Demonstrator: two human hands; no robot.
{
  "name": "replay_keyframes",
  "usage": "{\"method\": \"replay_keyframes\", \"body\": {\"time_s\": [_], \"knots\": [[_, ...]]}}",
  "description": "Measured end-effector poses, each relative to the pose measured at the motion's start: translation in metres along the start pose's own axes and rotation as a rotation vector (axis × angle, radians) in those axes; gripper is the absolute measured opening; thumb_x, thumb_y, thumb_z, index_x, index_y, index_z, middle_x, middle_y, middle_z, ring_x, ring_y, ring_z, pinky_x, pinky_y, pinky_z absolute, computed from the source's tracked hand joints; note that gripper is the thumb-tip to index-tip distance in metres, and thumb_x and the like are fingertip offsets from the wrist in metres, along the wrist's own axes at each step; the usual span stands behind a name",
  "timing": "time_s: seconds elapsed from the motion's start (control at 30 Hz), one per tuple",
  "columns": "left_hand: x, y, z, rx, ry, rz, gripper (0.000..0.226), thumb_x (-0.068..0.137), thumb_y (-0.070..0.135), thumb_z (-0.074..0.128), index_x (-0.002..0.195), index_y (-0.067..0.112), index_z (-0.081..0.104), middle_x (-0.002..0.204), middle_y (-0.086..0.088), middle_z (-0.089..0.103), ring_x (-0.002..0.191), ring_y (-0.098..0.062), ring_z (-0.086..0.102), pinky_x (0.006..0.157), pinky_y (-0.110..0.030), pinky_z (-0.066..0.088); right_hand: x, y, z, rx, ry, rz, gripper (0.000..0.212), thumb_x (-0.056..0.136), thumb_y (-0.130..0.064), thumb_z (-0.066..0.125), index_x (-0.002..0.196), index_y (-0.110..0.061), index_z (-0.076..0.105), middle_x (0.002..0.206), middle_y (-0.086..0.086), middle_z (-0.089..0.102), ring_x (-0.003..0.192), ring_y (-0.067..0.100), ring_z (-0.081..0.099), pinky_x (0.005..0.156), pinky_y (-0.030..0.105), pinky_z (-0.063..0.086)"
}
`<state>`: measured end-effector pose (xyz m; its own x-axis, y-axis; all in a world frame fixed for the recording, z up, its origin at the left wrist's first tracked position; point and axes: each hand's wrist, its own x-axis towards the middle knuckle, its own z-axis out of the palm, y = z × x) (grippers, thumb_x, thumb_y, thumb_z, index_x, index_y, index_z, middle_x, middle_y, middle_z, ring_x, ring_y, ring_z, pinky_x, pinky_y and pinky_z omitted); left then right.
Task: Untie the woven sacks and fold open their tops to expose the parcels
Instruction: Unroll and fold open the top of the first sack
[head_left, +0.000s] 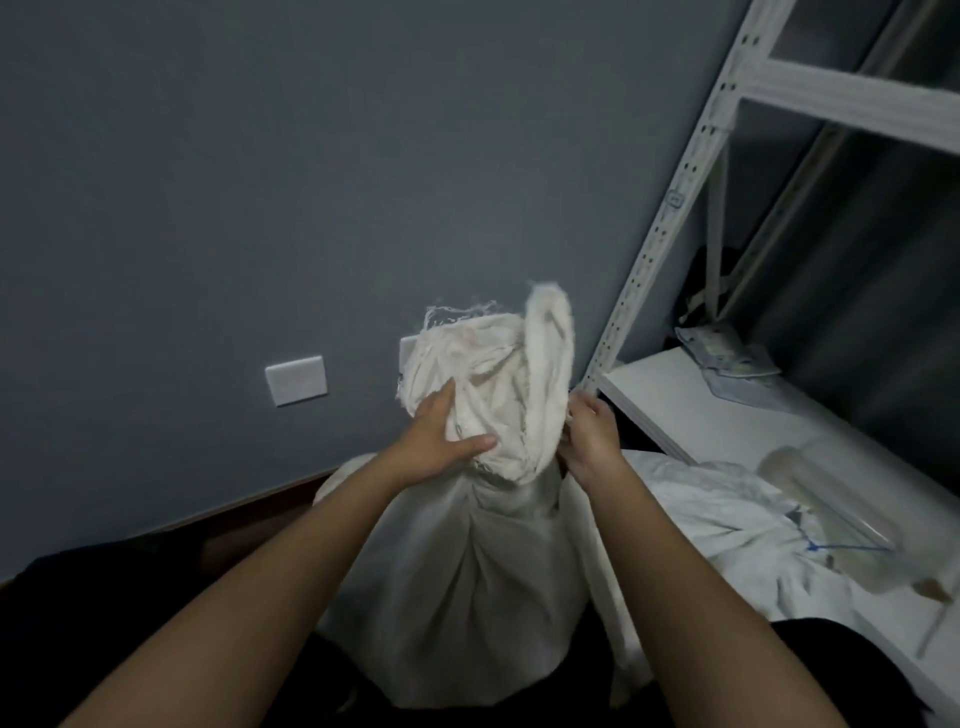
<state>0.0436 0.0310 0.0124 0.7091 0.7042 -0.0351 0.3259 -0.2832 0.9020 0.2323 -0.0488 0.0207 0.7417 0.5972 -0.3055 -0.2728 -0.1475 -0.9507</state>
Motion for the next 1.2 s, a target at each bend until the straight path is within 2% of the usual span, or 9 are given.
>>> {"method": "replay_keyframes", "body": {"time_s": [0.1,0.23,0.4,0.57,0.67,0.77,0.93,1.1,1.2], "knots": [[0.019,0.009,0.028,0.066,0.095,0.149,0.047,0.086,0.024,0.069,0.128,0.007,0.055,0.127,-0.009,0.054,0.124,-0.028,0.048,0.099,-0.027,0.036,-0.034,0.003,-0.02,-0.277,0.014,-0.464,0.044,0.097,-0.037,0.05,0.139,-0.023,0.043,0.147,-0.002,0.036,0.135,0.013,0.034,0.108,0.025,0.03],[0.029,0.032,0.041,-0.073,0.194,0.195,0.031,0.092,0.003,0.055,0.121,0.012,0.056,0.125,-0.008,0.056,0.084,-0.017,0.059,0.073,-0.016,0.046,-0.036,0.024,-0.035,-1.083,-0.253,-0.988,0.047,0.088,-0.042,0.058,0.129,-0.019,0.057,0.145,0.005,0.043,0.135,0.023,0.035,0.109,0.033,0.029],[0.024,0.032,0.021,0.216,0.225,0.35,0.042,0.087,-0.008,0.045,0.122,0.012,0.055,0.124,0.0,0.049,0.106,-0.019,0.054,0.092,-0.027,0.043,-0.006,0.018,-0.043,-1.067,-0.111,-0.815,0.012,0.089,-0.017,0.058,0.092,-0.013,0.069,0.093,0.003,0.068,0.093,0.027,0.062,0.075,0.035,0.048],[0.054,0.025,-0.006,0.916,0.044,0.296,0.068,0.09,0.009,0.052,0.149,0.023,0.023,0.159,-0.004,0.009,0.144,-0.027,0.012,0.116,-0.036,0.013,-0.01,0.002,-0.026,-1.179,-0.233,-0.67,0.05,0.089,-0.056,0.054,0.126,-0.024,0.051,0.119,-0.002,0.062,0.113,0.018,0.052,0.103,0.041,0.027],[0.078,0.027,-0.001,1.165,-0.047,0.281,0.054,0.094,0.025,0.052,0.144,0.024,0.034,0.158,-0.005,0.017,0.144,-0.026,0.014,0.115,-0.038,0.013,-0.001,0.011,-0.022,-1.465,-0.178,-0.615,0.065,0.084,-0.07,0.045,0.133,-0.027,0.04,0.129,0.003,0.053,0.123,0.026,0.046,0.109,0.055,0.017],[0.092,0.032,0.005,1.168,-0.032,0.348,0.019,0.093,0.022,0.047,0.106,0.023,0.061,0.12,0.0,0.061,0.117,-0.022,0.051,0.102,-0.034,0.027,0.005,0.014,-0.018,-1.516,-0.067,-0.67,0.062,0.084,-0.066,0.049,0.129,-0.023,0.046,0.125,0.007,0.051,0.121,0.03,0.045,0.109,0.06,0.017],[0.087,0.041,-0.006,1.01,0.07,0.566,0.021,0.094,0.036,0.051,0.094,0.016,0.058,0.095,-0.002,0.066,0.095,-0.024,0.059,0.098,-0.033,0.03,0.009,-0.016,-0.02,-1.04,-0.065,-1.079,0.017,0.086,-0.025,0.06,0.092,-0.011,0.068,0.086,0.006,0.063,0.082,0.028,0.056,0.078,0.039,0.048],[0.086,0.085,-0.068,0.831,0.172,0.614,0.029,0.088,0.036,0.046,0.089,0.013,0.063,0.089,-0.007,0.066,0.087,-0.03,0.062,0.07,-0.033,0.042,0.006,-0.096,-0.052,-0.825,0.166,-0.973,0.014,0.092,-0.013,0.057,0.1,-0.01,0.068,0.102,0.004,0.063,0.1,0.026,0.054,0.08,0.018,0.031],[0.081,0.139,-0.084,0.832,0.338,0.61,0.022,0.087,0.015,0.054,0.106,0.016,0.063,0.106,-0.005,0.066,0.098,-0.03,0.061,0.072,-0.036,0.044,-0.016,-0.129,-0.03,-0.872,-0.043,-0.942,0.043,0.088,-0.013,0.058,0.131,-0.017,0.052,0.138,0.0,0.046,0.13,0.018,0.036,0.101,0.018,0.023]]}}
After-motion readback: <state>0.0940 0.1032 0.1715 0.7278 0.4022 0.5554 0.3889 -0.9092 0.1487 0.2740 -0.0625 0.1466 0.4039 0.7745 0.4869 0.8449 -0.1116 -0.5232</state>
